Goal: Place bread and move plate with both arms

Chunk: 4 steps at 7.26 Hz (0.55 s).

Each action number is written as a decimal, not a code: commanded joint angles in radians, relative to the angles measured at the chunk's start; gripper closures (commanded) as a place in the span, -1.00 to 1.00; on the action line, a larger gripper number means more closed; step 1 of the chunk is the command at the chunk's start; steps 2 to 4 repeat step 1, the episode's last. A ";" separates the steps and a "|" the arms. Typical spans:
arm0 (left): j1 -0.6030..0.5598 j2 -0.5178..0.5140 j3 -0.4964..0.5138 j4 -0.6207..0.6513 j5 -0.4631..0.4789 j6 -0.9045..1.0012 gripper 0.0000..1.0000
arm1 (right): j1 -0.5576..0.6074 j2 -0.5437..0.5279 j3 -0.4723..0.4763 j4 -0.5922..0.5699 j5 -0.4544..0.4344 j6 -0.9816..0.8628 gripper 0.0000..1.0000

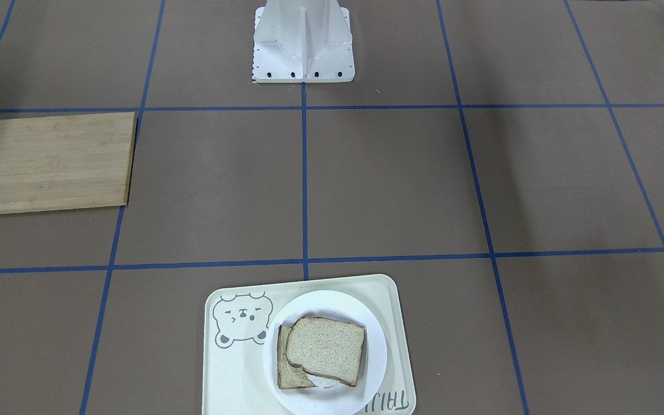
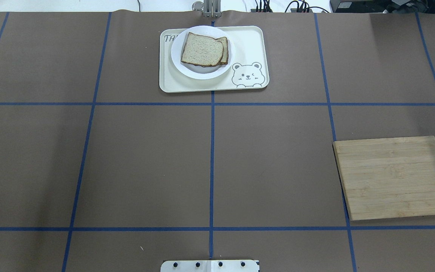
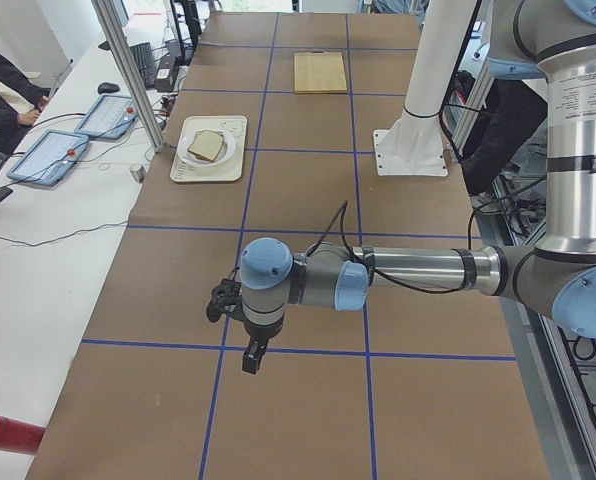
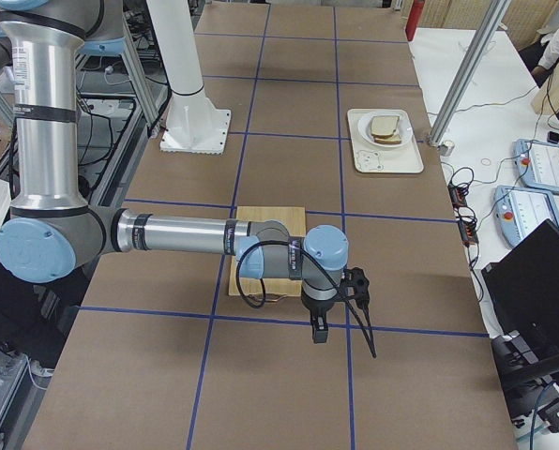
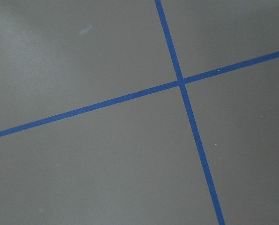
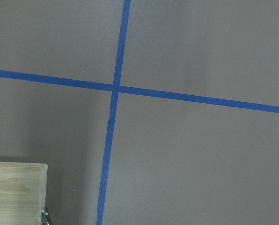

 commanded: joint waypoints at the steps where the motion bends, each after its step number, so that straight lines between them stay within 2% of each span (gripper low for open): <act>1: -0.003 0.031 -0.022 0.000 -0.001 -0.001 -0.96 | 0.000 -0.007 0.003 0.003 0.002 0.000 -1.00; 4: -0.003 0.031 -0.022 0.000 -0.001 -0.001 -0.96 | 0.000 -0.007 0.003 0.003 0.002 0.000 -1.00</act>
